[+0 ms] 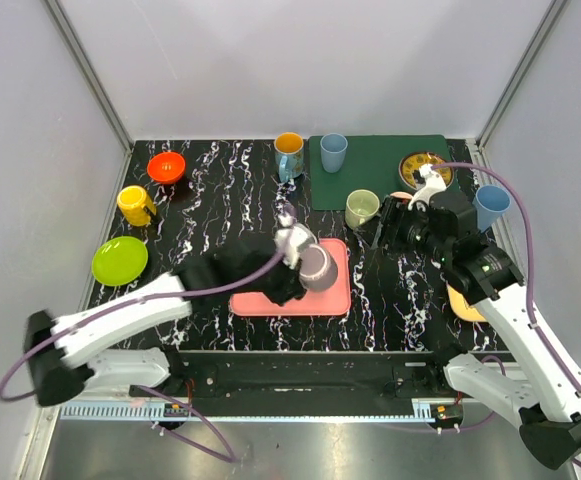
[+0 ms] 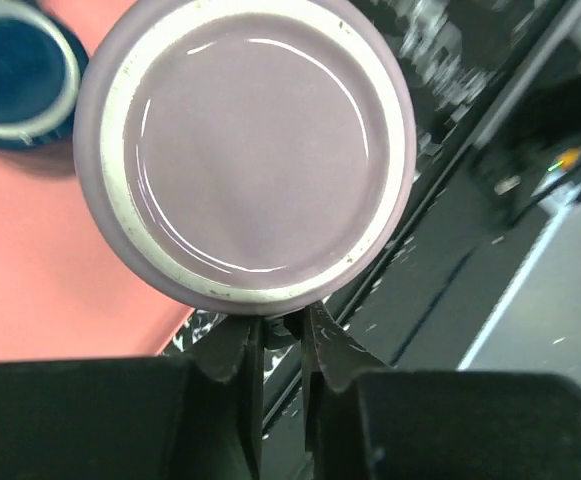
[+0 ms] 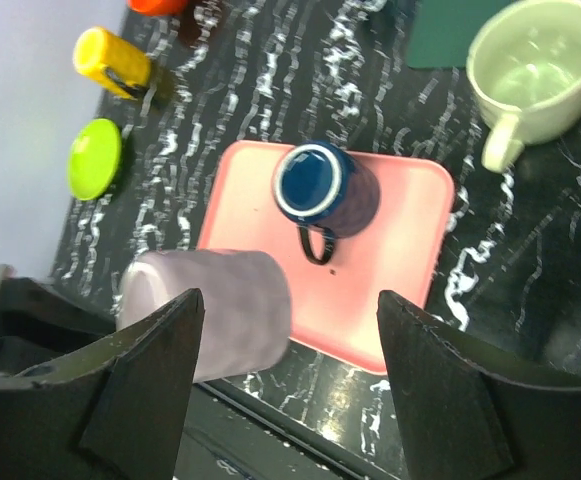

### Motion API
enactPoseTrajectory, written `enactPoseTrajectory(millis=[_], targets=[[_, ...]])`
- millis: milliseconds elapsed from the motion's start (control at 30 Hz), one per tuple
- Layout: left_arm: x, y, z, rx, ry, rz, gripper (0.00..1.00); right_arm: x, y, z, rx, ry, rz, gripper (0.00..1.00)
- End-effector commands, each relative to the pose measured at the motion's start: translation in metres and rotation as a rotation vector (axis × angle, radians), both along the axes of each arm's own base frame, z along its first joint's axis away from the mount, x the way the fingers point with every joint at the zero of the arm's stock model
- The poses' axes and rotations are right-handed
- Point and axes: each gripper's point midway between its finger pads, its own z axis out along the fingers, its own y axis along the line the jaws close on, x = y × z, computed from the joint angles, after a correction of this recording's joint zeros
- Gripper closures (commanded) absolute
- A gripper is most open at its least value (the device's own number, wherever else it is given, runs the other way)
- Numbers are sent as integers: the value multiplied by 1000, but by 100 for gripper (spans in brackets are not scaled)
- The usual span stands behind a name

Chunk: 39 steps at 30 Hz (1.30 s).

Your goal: Turn the mug right side up

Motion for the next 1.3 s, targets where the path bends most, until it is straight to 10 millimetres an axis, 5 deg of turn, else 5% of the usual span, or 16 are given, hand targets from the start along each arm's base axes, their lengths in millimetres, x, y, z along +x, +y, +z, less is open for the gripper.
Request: enactPoseTrajectory(millis=[0, 233, 367, 533, 900, 1267], targets=[[8, 10, 120, -353, -203, 105, 100, -14, 20, 51, 86, -108, 144, 24], [21, 37, 196, -913, -197, 253, 100, -47, 59, 66, 319, -85, 387, 23], [3, 37, 229, -1150, -148, 109, 100, -77, 80, 67, 484, -34, 593, 21], [-17, 36, 251, -1337, -98, -23, 100, -90, 89, 82, 626, -26, 705, 18], [-18, 30, 253, -1431, -42, -83, 100, -89, 103, 90, 716, -6, 817, 21], [-11, 19, 240, -1382, -21, -78, 100, -88, 133, 103, 737, 23, 899, 35]])
